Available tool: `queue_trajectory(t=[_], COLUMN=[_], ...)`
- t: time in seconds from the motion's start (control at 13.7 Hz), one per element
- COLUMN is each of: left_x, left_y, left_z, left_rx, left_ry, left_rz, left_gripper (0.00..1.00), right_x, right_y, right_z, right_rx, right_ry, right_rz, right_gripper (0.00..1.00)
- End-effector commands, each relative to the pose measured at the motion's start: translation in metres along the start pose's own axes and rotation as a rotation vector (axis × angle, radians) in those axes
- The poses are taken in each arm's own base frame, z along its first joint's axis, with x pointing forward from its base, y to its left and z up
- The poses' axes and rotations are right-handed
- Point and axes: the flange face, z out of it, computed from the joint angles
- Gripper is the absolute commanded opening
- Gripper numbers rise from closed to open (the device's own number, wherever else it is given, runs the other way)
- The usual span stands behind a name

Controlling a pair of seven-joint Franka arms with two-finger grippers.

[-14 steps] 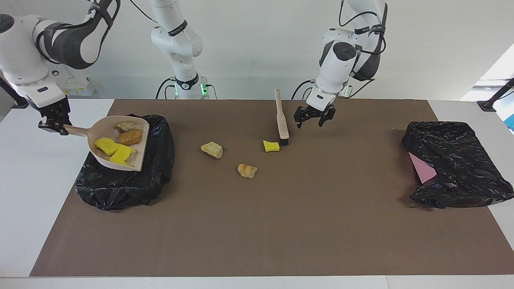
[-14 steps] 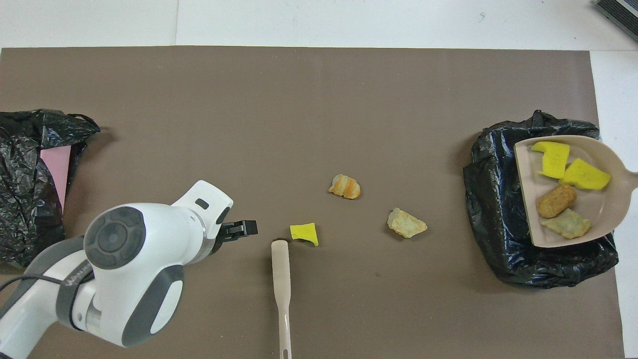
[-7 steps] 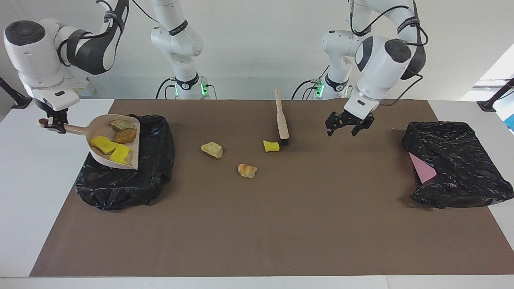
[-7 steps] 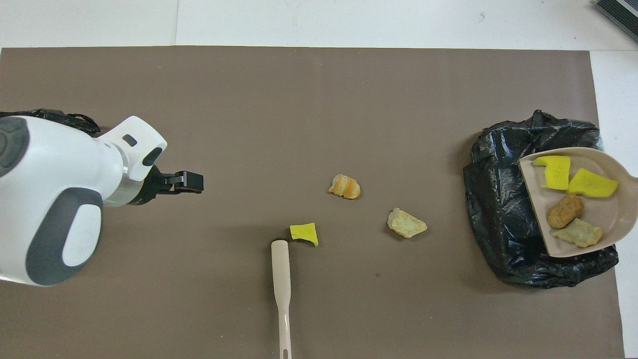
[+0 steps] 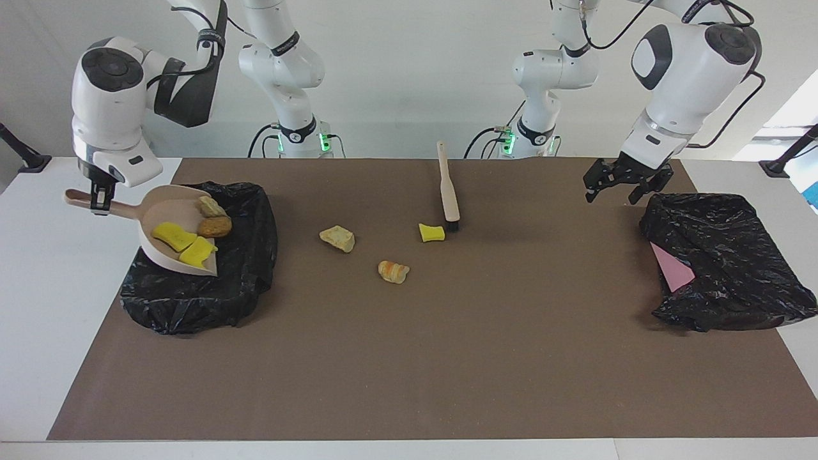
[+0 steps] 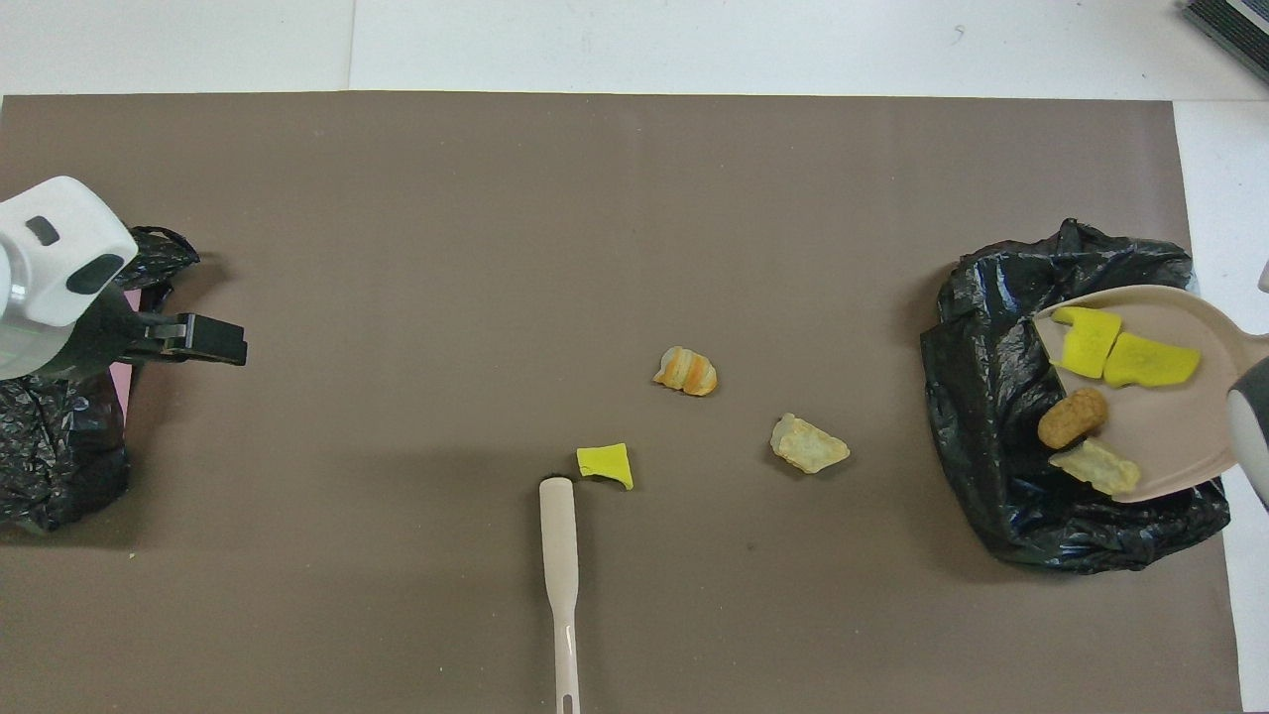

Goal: Sweep and dump trash in bin
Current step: 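Tip the dustpan over the trash bag while the left gripper withdraws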

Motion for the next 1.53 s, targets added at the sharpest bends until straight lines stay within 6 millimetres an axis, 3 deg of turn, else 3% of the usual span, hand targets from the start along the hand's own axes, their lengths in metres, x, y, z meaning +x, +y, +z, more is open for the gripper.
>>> queue_trajectory(t=[0.0,0.29,0.44,0.87,1.31,1.46], left_x=[0.001,-0.004,-0.005,-0.007,-0.008,-0.009], left_y=[-0.016,-0.019,-0.019,-0.027,-0.019,-0.018], left_z=[-0.029,-0.064,-0.064,-0.058,-0.064,-0.069], left_rx=[0.023,0.055,0.052,0.052,0.053,0.052], left_ry=[-0.01,-0.024,-0.017,-0.013,-0.007,0.003], left_rz=[0.015,0.016,0.033,0.039,0.03,0.029], left_gripper=[1.0,1.0,1.0,1.0,1.0,1.0], right_x=[0.007,0.011,0.013,0.031,0.046,0.03], right_y=[-0.002,0.003,-0.002,0.014,0.0,0.0], right_z=[-0.015,-0.033,-0.047,-0.096,-0.123,-0.146], right_rx=[-0.008,-0.014,-0.004,-0.036,0.06,0.022], right_ry=[-0.096,-0.167,-0.2,-0.405,-0.473,-0.483], right_rz=[-0.03,-0.077,-0.087,-0.179,-0.133,-0.088], right_gripper=[0.0,0.0,0.0,0.0,0.0,0.0])
